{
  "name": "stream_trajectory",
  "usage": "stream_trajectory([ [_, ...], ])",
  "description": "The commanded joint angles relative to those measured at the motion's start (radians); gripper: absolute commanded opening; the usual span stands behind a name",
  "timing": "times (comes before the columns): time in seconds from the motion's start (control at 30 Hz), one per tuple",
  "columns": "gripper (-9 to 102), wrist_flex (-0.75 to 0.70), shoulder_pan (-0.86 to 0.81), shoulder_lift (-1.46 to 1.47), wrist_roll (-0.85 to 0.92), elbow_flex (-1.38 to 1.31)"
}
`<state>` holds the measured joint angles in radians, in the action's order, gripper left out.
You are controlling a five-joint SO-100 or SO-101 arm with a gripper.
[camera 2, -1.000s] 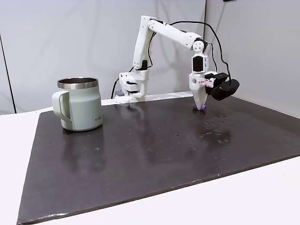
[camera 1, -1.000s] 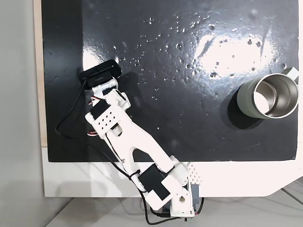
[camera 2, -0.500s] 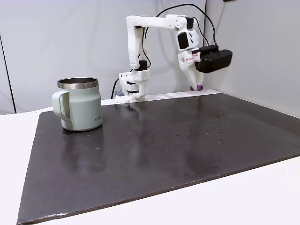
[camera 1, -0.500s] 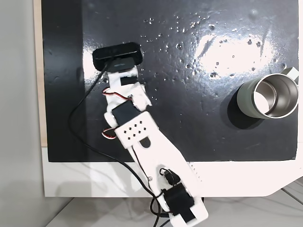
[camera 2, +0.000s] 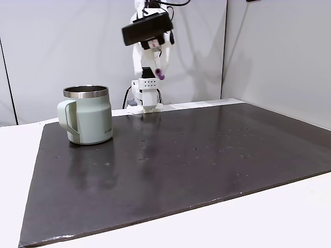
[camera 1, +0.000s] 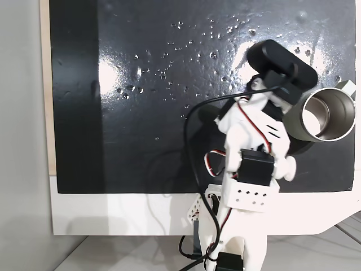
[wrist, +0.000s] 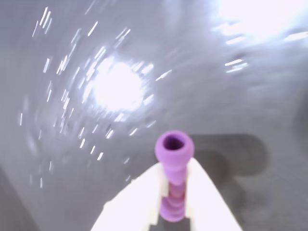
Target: Grasp a pengrip and put it in the cup.
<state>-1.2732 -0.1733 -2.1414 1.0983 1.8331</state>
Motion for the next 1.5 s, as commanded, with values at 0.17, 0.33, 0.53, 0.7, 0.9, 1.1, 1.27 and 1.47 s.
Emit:
stream_trajectory([
  [0.17,0,-0.005,-0.397,0.120,-0.051,-0.155],
  [0.33,0,-0.005,-0.509,0.255,-0.066,-0.279],
  [0.53,0,0.041,-0.545,0.301,-0.083,-0.325],
  [0.7,0,0.129,-0.548,0.310,-0.101,-0.325],
  [0.9,0,0.132,-0.546,0.325,-0.097,-0.311],
  [1.1,32,0.132,-0.555,0.328,-0.103,-0.313],
  [1.27,35,0.127,-0.560,0.328,-0.103,-0.311],
  [1.47,35,0.112,-0.555,0.322,-0.109,-0.308],
])
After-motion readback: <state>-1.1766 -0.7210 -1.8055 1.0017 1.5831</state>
